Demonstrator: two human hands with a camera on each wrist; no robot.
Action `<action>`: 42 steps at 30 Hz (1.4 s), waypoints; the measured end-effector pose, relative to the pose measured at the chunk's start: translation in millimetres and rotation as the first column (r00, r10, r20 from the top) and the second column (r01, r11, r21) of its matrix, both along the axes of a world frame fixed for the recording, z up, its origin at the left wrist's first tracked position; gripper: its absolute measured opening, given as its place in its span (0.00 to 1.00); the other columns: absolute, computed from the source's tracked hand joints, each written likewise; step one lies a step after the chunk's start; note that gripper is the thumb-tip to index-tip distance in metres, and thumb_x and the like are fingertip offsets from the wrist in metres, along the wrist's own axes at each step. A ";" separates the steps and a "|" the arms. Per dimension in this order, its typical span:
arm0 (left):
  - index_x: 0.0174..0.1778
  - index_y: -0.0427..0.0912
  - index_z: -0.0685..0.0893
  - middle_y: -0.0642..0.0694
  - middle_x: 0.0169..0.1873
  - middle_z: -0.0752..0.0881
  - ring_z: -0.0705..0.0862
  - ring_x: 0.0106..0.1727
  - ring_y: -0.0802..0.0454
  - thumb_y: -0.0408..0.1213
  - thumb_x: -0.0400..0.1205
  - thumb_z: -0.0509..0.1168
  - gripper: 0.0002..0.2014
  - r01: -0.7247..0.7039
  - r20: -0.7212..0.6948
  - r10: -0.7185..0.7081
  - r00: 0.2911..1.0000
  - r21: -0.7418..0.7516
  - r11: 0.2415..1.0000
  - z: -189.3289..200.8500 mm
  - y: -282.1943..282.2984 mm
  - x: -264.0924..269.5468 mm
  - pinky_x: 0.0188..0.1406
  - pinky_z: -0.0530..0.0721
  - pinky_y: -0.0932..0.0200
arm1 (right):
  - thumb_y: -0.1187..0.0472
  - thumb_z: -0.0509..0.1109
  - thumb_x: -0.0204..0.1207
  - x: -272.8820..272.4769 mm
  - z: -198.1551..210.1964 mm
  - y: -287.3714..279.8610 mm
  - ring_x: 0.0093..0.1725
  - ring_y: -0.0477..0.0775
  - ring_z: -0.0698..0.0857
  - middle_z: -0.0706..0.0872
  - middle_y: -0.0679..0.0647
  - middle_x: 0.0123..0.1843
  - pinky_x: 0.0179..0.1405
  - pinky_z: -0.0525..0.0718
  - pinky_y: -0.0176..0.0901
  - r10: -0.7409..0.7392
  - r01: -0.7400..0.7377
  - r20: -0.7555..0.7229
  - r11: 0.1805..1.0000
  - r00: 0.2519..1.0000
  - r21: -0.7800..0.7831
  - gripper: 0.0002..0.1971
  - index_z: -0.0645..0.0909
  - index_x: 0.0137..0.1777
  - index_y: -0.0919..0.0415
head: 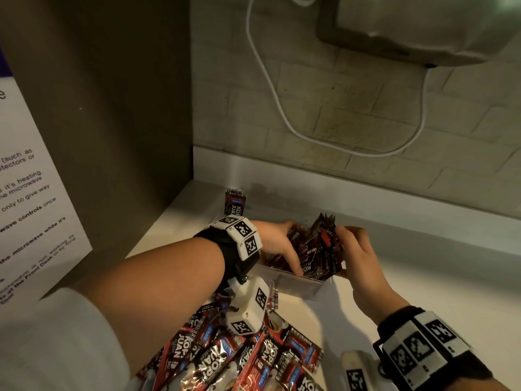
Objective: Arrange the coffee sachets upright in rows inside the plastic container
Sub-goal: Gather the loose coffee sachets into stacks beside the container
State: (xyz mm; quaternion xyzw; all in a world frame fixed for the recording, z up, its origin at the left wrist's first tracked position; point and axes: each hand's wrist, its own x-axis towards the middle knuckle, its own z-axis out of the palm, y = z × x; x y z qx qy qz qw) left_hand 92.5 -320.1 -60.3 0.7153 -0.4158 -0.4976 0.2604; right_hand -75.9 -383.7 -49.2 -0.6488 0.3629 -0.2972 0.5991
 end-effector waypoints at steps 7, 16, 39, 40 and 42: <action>0.76 0.48 0.59 0.34 0.65 0.77 0.79 0.65 0.34 0.23 0.63 0.75 0.47 -0.140 -0.174 0.123 0.977 -0.088 0.986 7.4 -5.3 -27.6 0.62 0.83 0.36 | 0.50 0.62 0.82 3.1 2.5 5.0 0.53 0.57 0.84 0.81 0.56 0.52 0.54 0.84 0.65 -0.022 0.022 0.001 0.999 1.000 0.047 0.15 0.72 0.59 0.61; 0.71 0.45 0.78 0.35 0.63 0.84 0.84 0.62 0.36 0.68 0.73 0.58 0.38 -0.605 -0.623 0.482 0.617 0.016 0.796 -15.8 -43.0 -28.7 0.66 0.79 0.37 | 0.47 0.60 0.82 1.8 6.2 8.3 0.50 0.49 0.84 0.82 0.54 0.54 0.53 0.84 0.59 -0.009 0.010 -0.030 0.999 1.000 0.042 0.17 0.72 0.62 0.59; 0.69 0.50 0.74 0.35 0.63 0.82 0.83 0.60 0.30 0.76 0.51 0.60 0.52 -0.718 -0.583 0.630 0.513 0.112 0.687 -71.1 -99.7 -13.4 0.62 0.77 0.29 | 0.46 0.62 0.81 0.9 4.9 8.1 0.53 0.52 0.86 0.84 0.54 0.55 0.52 0.86 0.54 0.016 -0.014 -0.044 0.998 0.999 0.057 0.17 0.74 0.62 0.58; 0.69 0.50 0.75 0.35 0.62 0.83 0.84 0.59 0.30 0.76 0.51 0.60 0.52 -0.707 -0.577 0.639 0.509 0.143 0.693 -74.1 -102.3 -11.3 0.62 0.76 0.29 | 0.46 0.62 0.81 1.1 4.8 8.2 0.54 0.53 0.86 0.84 0.55 0.55 0.54 0.86 0.56 0.019 -0.016 -0.047 0.998 0.999 0.058 0.17 0.73 0.61 0.57; 0.66 0.46 0.79 0.33 0.60 0.85 0.85 0.58 0.31 0.69 0.61 0.58 0.42 -0.714 -0.557 0.630 0.541 0.092 0.694 -75.6 -107.6 -9.1 0.63 0.77 0.31 | 0.46 0.62 0.81 2.0 4.6 8.6 0.55 0.54 0.86 0.84 0.55 0.55 0.56 0.85 0.57 0.026 -0.023 -0.044 0.998 0.999 0.058 0.16 0.73 0.60 0.57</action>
